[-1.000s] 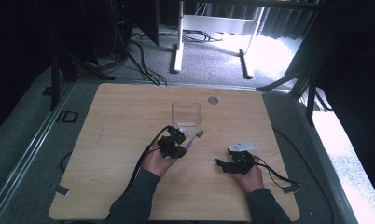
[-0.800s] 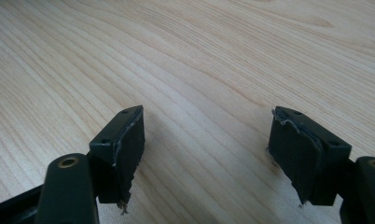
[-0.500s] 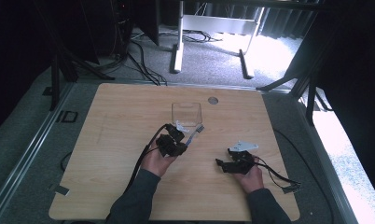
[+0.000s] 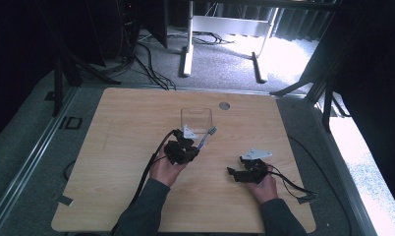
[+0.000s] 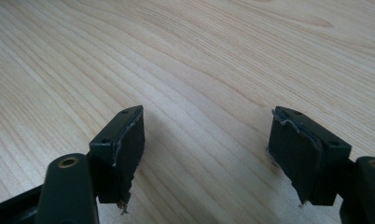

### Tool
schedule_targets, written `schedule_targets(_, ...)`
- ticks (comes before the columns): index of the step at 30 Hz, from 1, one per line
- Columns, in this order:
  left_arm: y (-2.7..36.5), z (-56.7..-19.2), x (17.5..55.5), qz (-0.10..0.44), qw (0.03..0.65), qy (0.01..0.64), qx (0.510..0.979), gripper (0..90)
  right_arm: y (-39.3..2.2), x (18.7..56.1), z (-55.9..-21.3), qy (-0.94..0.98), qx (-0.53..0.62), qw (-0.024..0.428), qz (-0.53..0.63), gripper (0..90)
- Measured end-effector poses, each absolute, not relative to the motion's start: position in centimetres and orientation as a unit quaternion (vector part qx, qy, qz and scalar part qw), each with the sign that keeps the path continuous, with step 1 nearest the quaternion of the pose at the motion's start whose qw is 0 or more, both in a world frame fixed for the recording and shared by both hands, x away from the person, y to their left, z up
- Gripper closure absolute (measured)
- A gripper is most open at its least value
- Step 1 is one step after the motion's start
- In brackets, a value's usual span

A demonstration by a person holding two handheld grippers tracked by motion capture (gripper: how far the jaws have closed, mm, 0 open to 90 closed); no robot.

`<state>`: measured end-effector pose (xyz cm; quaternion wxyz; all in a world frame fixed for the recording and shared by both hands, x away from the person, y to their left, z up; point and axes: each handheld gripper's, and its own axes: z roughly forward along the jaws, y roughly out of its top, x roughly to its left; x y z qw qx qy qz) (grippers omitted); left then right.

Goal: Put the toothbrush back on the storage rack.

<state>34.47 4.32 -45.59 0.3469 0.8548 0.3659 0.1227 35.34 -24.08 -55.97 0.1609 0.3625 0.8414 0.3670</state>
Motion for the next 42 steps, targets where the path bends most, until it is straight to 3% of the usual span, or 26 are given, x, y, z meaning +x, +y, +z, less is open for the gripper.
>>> schedule_targets(21, 4.73, -45.29, 34.79, 0.146, 0.378, 0.379, 0.832, 82.8, -24.08, 35.34, -55.97, 0.841, 0.362, 0.161, 0.367, 26.6)
schedule_targets(42, 5.13, -45.01, 35.31, 0.168, 0.411, 0.351, 0.825, 82.8, -24.07, 35.34, -55.98, 0.841, 0.363, 0.161, 0.367, 26.6)
